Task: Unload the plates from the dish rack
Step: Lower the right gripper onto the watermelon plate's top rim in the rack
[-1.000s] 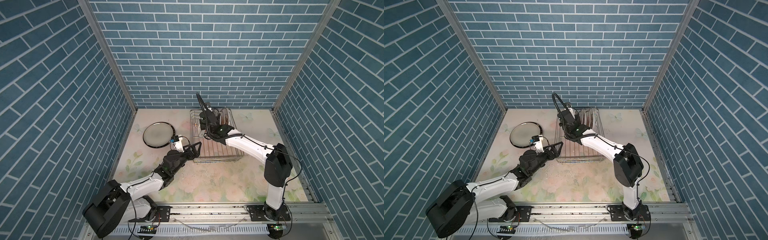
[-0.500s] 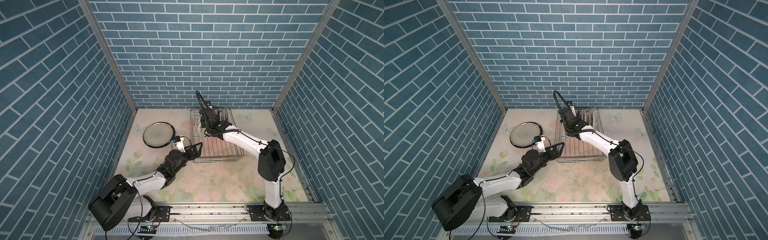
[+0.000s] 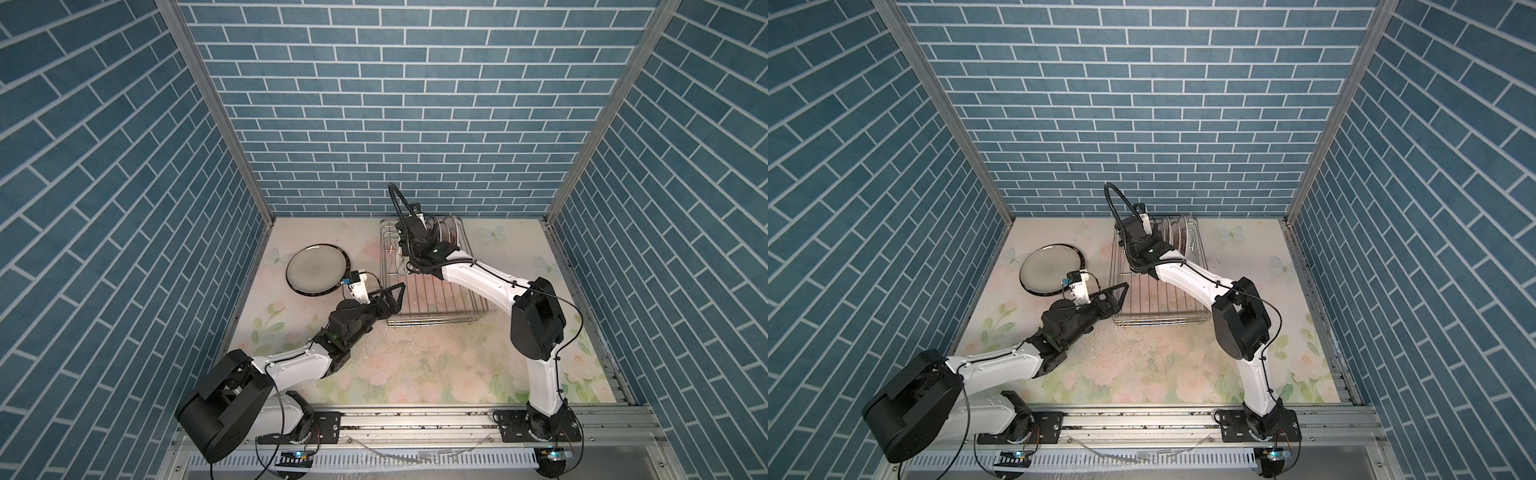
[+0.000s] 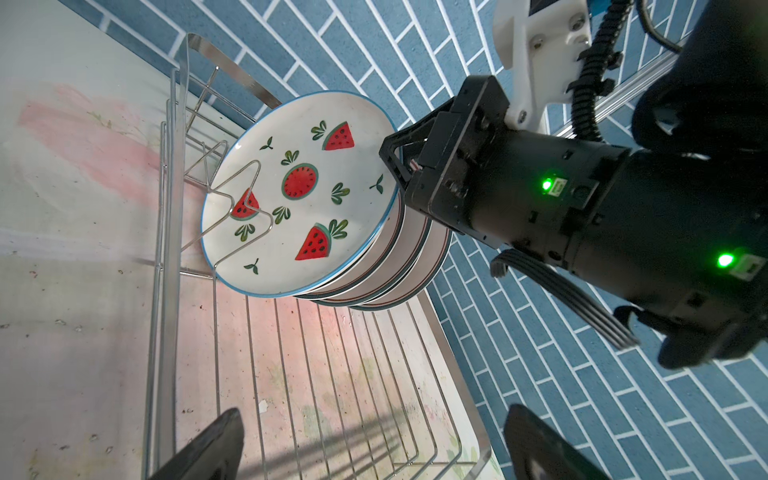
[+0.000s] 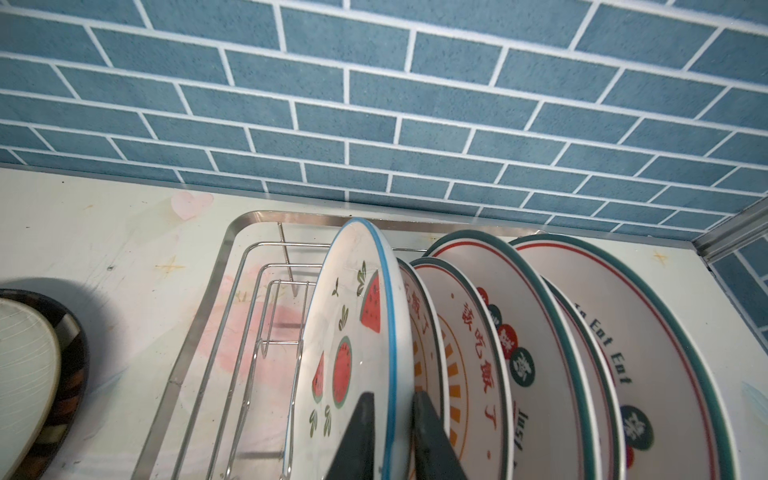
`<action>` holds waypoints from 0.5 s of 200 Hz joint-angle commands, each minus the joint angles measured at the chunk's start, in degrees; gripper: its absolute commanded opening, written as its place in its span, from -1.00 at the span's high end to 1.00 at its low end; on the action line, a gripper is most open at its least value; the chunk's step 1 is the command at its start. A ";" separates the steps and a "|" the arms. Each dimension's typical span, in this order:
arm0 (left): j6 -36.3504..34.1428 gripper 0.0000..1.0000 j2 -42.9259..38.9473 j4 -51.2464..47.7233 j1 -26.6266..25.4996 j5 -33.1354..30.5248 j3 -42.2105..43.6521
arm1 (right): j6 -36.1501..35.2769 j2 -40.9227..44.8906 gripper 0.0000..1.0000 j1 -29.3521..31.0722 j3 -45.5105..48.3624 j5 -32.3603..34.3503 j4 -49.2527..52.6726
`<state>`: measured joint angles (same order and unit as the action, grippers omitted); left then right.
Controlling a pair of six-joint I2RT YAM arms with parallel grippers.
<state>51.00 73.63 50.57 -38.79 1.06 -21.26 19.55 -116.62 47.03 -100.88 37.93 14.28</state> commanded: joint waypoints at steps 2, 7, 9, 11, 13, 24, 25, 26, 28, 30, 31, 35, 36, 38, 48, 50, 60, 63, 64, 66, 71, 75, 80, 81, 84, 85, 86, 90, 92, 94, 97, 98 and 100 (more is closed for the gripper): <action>0.37 -0.99 1.03 2.18 0.38 -0.10 0.52 | 2.24 -2.03 0.62 -0.04 -2.13 1.49 0.47; 0.37 -0.99 1.16 2.33 0.38 0.14 0.43 | 2.31 -2.26 0.63 -0.07 -2.25 1.49 0.32; 0.36 -0.99 1.23 2.34 0.38 0.16 0.38 | 2.33 -2.29 0.63 -0.04 -2.22 1.52 0.33; 0.33 -0.99 1.25 2.34 0.38 0.23 0.35 | 2.33 -2.38 0.63 -0.10 -2.33 1.53 0.31; 0.37 -0.99 1.26 2.34 0.38 0.32 0.34 | 2.33 -2.47 0.63 -0.02 -2.40 1.57 0.36; 0.37 -0.99 1.21 2.17 0.42 0.51 0.25 | 2.38 -2.91 0.63 -0.01 -2.66 1.53 0.27; 0.35 -0.99 1.23 2.17 0.40 0.52 0.25 | 2.40 -2.96 0.63 -0.01 -2.66 1.53 0.29; 0.38 -0.99 1.25 2.17 0.39 0.52 0.25 | 2.41 -2.98 0.62 0.00 -2.66 1.57 0.30; 0.34 -0.99 1.25 2.17 0.38 0.52 0.29 | 2.42 -3.11 0.62 0.00 -2.72 1.61 0.28; 0.39 -0.99 1.21 2.17 0.38 0.52 0.33 | 2.42 -3.16 0.63 0.00 -2.74 1.66 0.17; 0.40 -0.99 1.19 2.17 0.38 0.52 0.33 | 2.42 -3.26 0.63 0.00 -2.74 1.68 0.24; 0.42 -0.99 1.13 2.17 0.38 0.44 0.41 | 2.42 -3.46 0.63 -0.05 -2.89 1.74 0.24; 0.42 -0.99 1.15 2.17 0.38 0.39 0.46 | 2.42 -3.50 0.63 -0.03 -2.99 1.77 0.23; 0.41 -0.99 1.14 2.17 0.38 0.29 0.55 | 2.42 -3.56 0.63 -0.01 -3.00 1.77 0.24; 0.83 -0.99 0.78 2.13 0.29 -1.17 0.98 | 2.44 -3.82 0.62 0.00 -3.14 1.72 0.11; 0.91 -0.99 0.70 2.16 0.29 -1.51 1.07 | 2.49 -3.87 0.62 -0.07 -3.17 1.73 0.02; 1.24 -0.99 0.41 2.34 0.12 -2.62 1.46 | 2.67 -4.17 0.63 -0.10 -3.12 1.65 0.05; 1.27 -0.99 0.23 2.34 0.11 -2.56 1.50 | 2.80 -4.26 0.63 -0.02 -3.14 1.68 0.07; 1.20 -0.99 0.17 2.26 0.11 -2.51 1.53 | 2.83 -4.24 0.63 -0.01 -3.12 1.74 0.05; 1.14 -0.99 0.09 2.26 0.11 -2.48 1.49 | 2.85 -4.37 0.63 -0.01 -3.10 1.74 0.13; 0.87 -0.99 -0.13 1.90 0.09 -2.47 1.51 | 3.01 -4.47 0.63 -0.05 -3.10 1.79 0.18; 0.78 -0.99 -0.42 1.41 0.11 -2.61 1.40 | 3.16 -4.49 0.63 -0.03 -3.04 1.66 0.15; 0.72 -0.99 -0.70 0.77 0.11 -2.76 1.35 | 3.29 -4.65 0.63 -0.09 -3.01 1.59 0.13; 0.65 -0.99 -0.69 0.68 0.11 -2.79 1.33 | 3.29 -4.66 0.63 -0.14 -3.01 1.56 0.22; 0.60 -0.99 -0.84 0.41 0.11 -2.88 1.32 | 3.38 -4.70 0.63 -0.06 -3.05 1.56 0.22; 0.59 -0.99 -0.85 0.37 0.11 -2.89 1.31 | 3.38 -4.73 0.63 -0.03 -3.03 1.54 0.26; 0.59 -0.99 -0.85 0.34 0.11 -2.90 1.31 | 3.43 -4.75 0.63 -0.02 -3.02 1.54 0.28; 0.51 -0.99 -0.87 0.36 0.11 -2.98 1.38 | 3.47 -4.80 0.63 0.00 -2.93 1.56 0.24; 0.52 -0.99 -0.84 0.44 0.11 -2.99 1.43 | 3.54 -4.83 0.63 0.00 -2.92 1.60 0.18; 0.51 -0.99 -0.85 0.53 0.11 -3.04 1.47 | 3.56 -4.82 0.63 0.00 -2.90 1.61 0.19; 0.49 -0.99 -0.85 0.66 0.11 -3.05 1.56 | 3.56 -4.87 0.63 0.00 -2.79 1.73 0.07; 0.54 -0.99 -0.85 0.75 0.11 -3.07 1.61 | 3.56 -4.86 0.63 0.00 -2.77 1.76 0.10; 0.53 -0.99 -0.83 0.87 0.11 -3.14 1.64 | 3.56 -4.85 0.63 0.00 -2.75 1.74 -0.01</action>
<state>51.90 73.89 50.89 -38.81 -0.69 -20.53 21.04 -119.17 47.03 -102.39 40.32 13.63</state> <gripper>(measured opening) 0.996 0.187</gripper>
